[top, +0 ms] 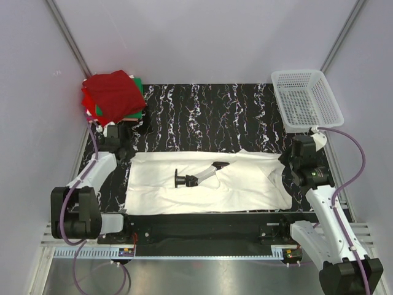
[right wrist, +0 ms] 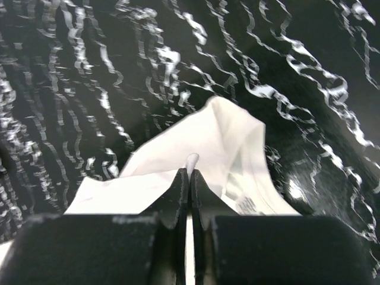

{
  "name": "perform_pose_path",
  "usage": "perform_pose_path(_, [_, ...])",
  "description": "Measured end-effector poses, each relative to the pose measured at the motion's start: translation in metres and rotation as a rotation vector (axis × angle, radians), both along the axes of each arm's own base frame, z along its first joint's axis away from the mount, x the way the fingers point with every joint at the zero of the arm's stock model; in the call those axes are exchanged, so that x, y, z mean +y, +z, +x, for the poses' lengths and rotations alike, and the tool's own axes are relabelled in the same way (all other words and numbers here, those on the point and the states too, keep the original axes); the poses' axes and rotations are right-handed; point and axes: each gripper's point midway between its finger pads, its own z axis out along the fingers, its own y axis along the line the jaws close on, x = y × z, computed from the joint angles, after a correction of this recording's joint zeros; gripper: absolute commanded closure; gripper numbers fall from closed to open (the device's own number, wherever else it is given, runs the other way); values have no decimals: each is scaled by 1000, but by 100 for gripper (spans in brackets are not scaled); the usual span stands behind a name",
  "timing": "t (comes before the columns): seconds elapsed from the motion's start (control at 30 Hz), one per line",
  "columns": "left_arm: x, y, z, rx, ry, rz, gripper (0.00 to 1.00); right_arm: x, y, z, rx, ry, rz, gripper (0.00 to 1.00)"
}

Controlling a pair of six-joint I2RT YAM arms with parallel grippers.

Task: Fold and stack the t-shirts
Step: Fold the tshirt

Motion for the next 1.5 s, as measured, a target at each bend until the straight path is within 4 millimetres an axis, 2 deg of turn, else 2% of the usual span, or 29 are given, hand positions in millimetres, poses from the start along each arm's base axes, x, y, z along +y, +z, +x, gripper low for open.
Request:
perform_pose_path(0.03, [0, -1, -7, 2, 8, -3, 89, -2, -4, -2, 12, -17, 5, 88])
perform_pose_path(0.07, [1, -3, -16, 6, 20, -6, 79, -4, -9, -4, 31, -42, 13, 43])
perform_pose_path(0.1, [1, -4, -25, 13, 30, -8, 56, -6, -15, -6, 48, -68, 26, 21])
perform_pose_path(0.13, [2, -5, -32, 20, 40, -8, 48, -9, -21, -9, 68, -89, 26, 3])
perform_pose_path(0.17, [3, -6, -38, 15, 59, -11, 44, -13, -27, -13, 90, -117, 34, 0])
perform_pose_path(0.3, [10, 0, -64, -8, 123, -6, 32, -19, -41, -24, 137, -186, 64, 0])
perform_pose_path(0.47, [15, 30, -72, -117, 167, -1, 32, -17, -44, -26, 138, -213, 100, 0])
perform_pose_path(0.57, [16, 38, -70, -148, 166, -1, 35, -10, -51, -27, 147, -195, 140, 0])
perform_pose_path(0.63, [14, 35, -68, -142, 151, -5, 41, -1, -62, -29, 167, -171, 180, 0])
perform_pose_path(0.77, [2, 17, -58, -76, 86, -17, 43, 17, -95, -35, 243, -132, 267, 0])
perform_pose_path(0.87, [-18, 0, -53, 0, -7, -17, 44, 28, -113, -38, 317, -114, 314, 0])
perform_pose_path(1.07, [-63, -28, -32, 154, -191, -13, 55, 45, -145, -27, 464, -78, 364, 0])
perform_pose_path(1.2, [-77, -55, -30, 261, -248, -14, 58, 56, -145, 13, 504, -29, 380, 0])
perform_pose_path(1.33, [-89, -56, -32, 278, -292, -17, 59, 65, -144, 63, 512, 9, 392, 0])
perform_pose_path(1.5, [-116, -56, -51, 287, -362, -28, 59, 74, -143, 126, 484, 42, 406, 5])
